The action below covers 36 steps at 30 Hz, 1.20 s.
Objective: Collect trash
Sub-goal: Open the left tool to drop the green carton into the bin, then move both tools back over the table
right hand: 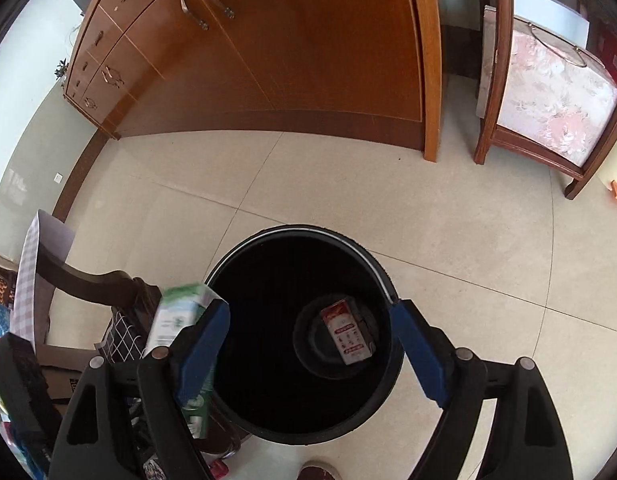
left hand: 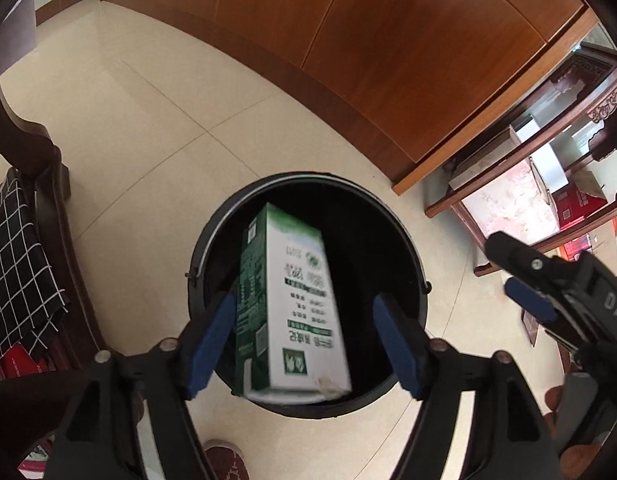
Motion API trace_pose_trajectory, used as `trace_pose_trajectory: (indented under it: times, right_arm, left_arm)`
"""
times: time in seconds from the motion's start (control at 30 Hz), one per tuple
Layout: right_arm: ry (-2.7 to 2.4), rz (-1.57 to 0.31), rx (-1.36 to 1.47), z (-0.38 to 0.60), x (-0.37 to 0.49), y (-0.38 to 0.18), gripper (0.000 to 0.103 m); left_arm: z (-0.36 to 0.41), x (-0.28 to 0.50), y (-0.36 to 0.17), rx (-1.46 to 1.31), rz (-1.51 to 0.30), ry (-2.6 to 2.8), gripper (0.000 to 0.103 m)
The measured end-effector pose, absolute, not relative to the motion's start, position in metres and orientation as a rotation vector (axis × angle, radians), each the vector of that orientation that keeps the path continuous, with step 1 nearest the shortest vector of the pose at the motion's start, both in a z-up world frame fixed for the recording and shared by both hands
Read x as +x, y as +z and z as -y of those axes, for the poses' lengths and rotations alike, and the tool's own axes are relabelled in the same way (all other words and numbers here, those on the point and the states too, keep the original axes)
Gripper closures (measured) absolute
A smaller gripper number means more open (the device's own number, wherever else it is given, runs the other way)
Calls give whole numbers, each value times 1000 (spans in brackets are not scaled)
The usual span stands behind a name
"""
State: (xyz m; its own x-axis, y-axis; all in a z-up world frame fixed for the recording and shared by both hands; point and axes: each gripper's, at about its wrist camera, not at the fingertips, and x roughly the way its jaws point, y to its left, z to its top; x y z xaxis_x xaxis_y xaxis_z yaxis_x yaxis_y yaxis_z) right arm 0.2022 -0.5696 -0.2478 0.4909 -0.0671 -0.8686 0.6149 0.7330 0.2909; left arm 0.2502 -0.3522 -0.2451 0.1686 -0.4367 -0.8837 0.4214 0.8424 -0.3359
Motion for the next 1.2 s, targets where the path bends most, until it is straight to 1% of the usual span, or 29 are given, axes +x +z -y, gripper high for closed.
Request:
trace_pose_trajectory:
  times: [0.13, 0.3, 0.43, 0.63, 0.77, 1.0, 1.2]
  right_arm:
    - [-506, -945, 615, 574, 195, -236, 17]
    - [-518, -952, 595, 574, 195, -233, 17]
    - [-505, -936, 579, 568, 193, -226, 17]
    - [-465, -896, 510, 534, 183, -201, 17]
    - [-379, -839, 495, 498, 169, -177, 17]
    - [-228, -742, 351, 416, 167, -121, 17]
    - [-59, -709, 282, 339, 177, -95, 17]
  left_arm:
    - [347, 248, -236, -10, -1236, -583, 28]
    - [338, 239, -201, 42, -1109, -568, 28]
    - [330, 228, -175, 61, -1058, -546, 28]
    - [295, 208, -131, 34, -973, -533, 28]
    - [255, 199, -106, 16, -907, -500, 28]
    - [168, 185, -75, -61, -835, -383, 28]
    - [96, 169, -55, -74, -768, -232, 28]
